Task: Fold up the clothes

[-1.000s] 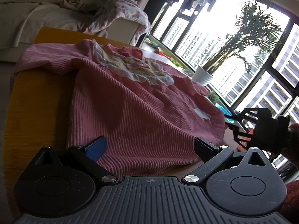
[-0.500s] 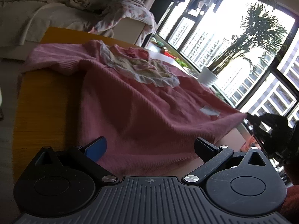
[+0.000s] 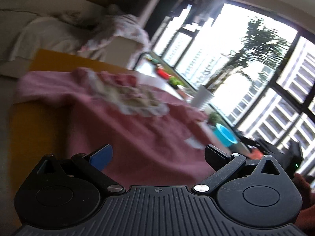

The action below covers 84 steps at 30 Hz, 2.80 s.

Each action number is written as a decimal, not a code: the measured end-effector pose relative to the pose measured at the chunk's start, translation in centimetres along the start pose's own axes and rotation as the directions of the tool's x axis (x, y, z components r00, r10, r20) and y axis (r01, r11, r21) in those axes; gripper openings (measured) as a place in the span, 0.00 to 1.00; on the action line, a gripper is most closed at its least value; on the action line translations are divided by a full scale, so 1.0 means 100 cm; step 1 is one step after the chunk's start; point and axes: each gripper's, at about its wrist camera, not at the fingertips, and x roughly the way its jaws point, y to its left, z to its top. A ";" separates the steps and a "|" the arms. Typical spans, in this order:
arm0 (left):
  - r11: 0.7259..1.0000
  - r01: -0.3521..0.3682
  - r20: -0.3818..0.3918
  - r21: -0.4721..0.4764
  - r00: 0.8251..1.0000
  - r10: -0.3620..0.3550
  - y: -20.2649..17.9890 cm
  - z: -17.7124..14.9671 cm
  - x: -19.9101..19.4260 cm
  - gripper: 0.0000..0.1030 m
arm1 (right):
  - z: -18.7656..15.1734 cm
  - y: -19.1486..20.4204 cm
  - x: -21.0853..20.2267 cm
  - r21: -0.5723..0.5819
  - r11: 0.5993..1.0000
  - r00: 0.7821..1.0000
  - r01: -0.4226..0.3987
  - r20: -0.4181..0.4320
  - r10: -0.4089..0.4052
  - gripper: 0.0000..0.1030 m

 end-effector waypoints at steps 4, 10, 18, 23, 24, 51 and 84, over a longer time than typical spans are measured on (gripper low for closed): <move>1.000 0.016 -0.087 0.003 0.996 -0.015 -0.005 -0.006 0.037 0.99 | 0.000 -0.010 0.047 0.229 0.968 0.991 -0.100 -0.062 0.117 1.00; 0.996 0.013 -0.101 -0.087 0.995 -0.022 0.020 -0.030 0.021 0.99 | -0.022 -0.018 0.065 0.353 0.932 0.985 -0.078 -0.120 0.128 1.00; 0.972 0.056 -0.001 -0.227 0.998 -0.058 0.032 0.009 0.030 1.00 | 0.003 -0.020 0.083 0.364 0.930 0.974 -0.048 -0.190 0.124 1.00; 0.974 -0.062 0.002 -0.216 0.998 0.064 0.037 0.022 0.059 1.00 | 0.019 -0.109 0.072 0.646 0.759 0.996 0.080 -0.086 -0.032 1.00; 0.973 -0.076 -0.002 -0.216 0.997 0.078 0.039 0.022 0.065 1.00 | 0.019 -0.131 0.071 0.699 0.706 0.993 0.116 -0.087 -0.077 1.00; 0.971 -0.032 0.013 -0.239 0.999 0.036 0.052 0.006 0.047 1.00 | 0.169 -0.143 0.152 0.592 0.780 0.973 -0.202 0.210 0.092 0.15; 0.946 0.050 0.091 -0.320 0.996 -0.022 0.081 0.013 0.015 1.00 | 0.090 0.071 0.260 0.135 0.980 0.969 -0.143 -0.184 0.167 0.59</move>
